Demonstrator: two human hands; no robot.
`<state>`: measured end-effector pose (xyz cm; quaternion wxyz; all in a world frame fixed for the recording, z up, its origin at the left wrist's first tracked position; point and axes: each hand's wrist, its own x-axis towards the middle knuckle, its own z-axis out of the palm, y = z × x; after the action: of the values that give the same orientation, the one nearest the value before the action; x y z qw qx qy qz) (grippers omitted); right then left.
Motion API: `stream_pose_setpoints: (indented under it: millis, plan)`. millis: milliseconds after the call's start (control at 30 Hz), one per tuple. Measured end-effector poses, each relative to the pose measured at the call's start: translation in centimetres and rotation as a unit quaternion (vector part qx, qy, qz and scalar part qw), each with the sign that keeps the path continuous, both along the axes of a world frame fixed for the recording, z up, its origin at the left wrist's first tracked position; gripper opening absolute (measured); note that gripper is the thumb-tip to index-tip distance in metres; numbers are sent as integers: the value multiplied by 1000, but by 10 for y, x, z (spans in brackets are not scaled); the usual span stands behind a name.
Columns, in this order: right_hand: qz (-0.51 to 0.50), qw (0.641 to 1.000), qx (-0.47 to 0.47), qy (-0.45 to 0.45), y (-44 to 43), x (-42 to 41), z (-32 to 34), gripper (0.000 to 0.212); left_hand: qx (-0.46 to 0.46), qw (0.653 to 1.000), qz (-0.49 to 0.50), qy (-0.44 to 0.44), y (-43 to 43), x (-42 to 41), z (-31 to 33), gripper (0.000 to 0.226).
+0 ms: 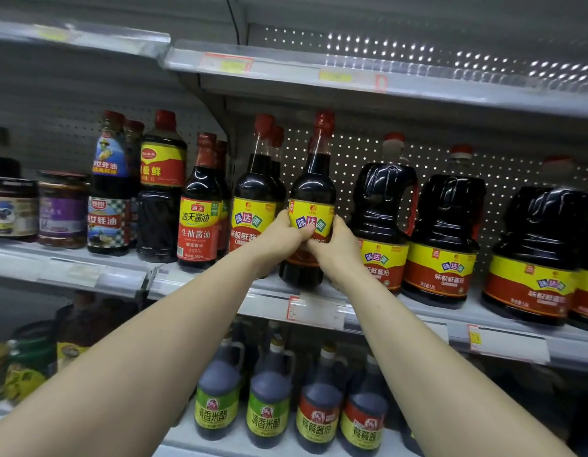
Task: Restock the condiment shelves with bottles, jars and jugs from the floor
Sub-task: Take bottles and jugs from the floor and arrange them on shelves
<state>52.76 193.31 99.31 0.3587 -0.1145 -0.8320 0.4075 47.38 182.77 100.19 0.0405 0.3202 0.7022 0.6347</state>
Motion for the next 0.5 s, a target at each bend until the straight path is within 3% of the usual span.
stream_pose_setpoints:
  millis: [500]
  plan:
    - [-4,1000,9,-8,11,-15,-16,47,-6,1000,-4,6,12,-13,-16,45]
